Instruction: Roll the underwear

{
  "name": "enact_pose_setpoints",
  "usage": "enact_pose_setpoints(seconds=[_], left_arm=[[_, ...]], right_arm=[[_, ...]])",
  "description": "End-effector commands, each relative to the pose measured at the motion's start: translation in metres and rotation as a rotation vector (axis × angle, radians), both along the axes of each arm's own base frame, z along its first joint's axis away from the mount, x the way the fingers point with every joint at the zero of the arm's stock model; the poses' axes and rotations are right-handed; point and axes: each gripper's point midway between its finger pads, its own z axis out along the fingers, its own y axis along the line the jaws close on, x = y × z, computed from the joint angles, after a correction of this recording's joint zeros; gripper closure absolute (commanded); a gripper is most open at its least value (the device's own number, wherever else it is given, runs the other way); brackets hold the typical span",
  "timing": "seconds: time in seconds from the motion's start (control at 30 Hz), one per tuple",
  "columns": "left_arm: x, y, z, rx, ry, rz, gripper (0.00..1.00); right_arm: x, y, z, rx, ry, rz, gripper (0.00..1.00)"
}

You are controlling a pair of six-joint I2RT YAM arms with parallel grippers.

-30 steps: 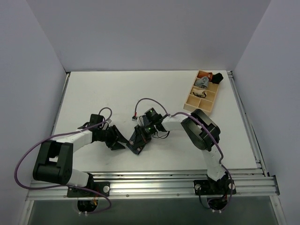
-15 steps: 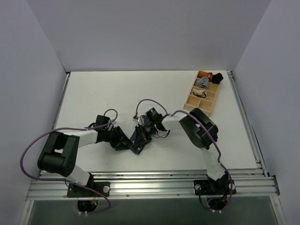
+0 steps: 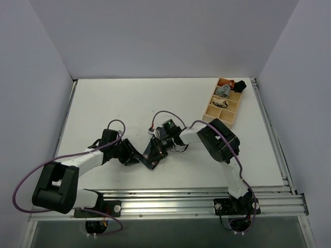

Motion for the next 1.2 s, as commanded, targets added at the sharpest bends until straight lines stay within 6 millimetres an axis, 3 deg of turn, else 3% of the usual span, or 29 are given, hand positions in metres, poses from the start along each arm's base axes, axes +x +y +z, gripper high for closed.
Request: enact_pose_setpoints(seconds=[0.0, 0.5, 0.6, 0.63, 0.77, 0.9, 0.97, 1.17], left_arm=[[-0.001, 0.003, -0.011, 0.017, -0.005, 0.018, 0.53], [0.006, -0.003, -0.039, 0.0, 0.058, 0.024, 0.55], [0.003, -0.002, -0.046, 0.011, 0.086, 0.02, 0.64], [0.002, -0.002, -0.049, 0.016, 0.096, 0.018, 0.73], [-0.004, 0.002, -0.059, 0.053, 0.164, 0.009, 0.91], [-0.005, 0.003, -0.063, 0.072, 0.19, -0.001, 0.98], [-0.007, 0.005, -0.065, 0.089, 0.209, -0.002, 0.98], [-0.001, 0.006, -0.063, 0.116, 0.229, -0.008, 0.98]], right_arm=[[0.017, -0.012, -0.041, -0.115, -0.054, -0.094, 1.0], [0.016, -0.014, -0.045, -0.139, -0.038, -0.108, 1.0], [0.016, -0.016, -0.044, -0.156, -0.037, -0.108, 0.94], [0.021, -0.017, -0.044, -0.168, -0.064, -0.112, 0.91], [0.036, -0.023, -0.038, -0.244, -0.134, -0.147, 0.78], [0.045, -0.027, -0.019, -0.263, -0.191, -0.178, 0.69], [0.048, -0.034, -0.018, -0.31, -0.224, -0.196, 0.66], [0.07, -0.053, 0.023, -0.419, -0.433, -0.279, 0.61]])
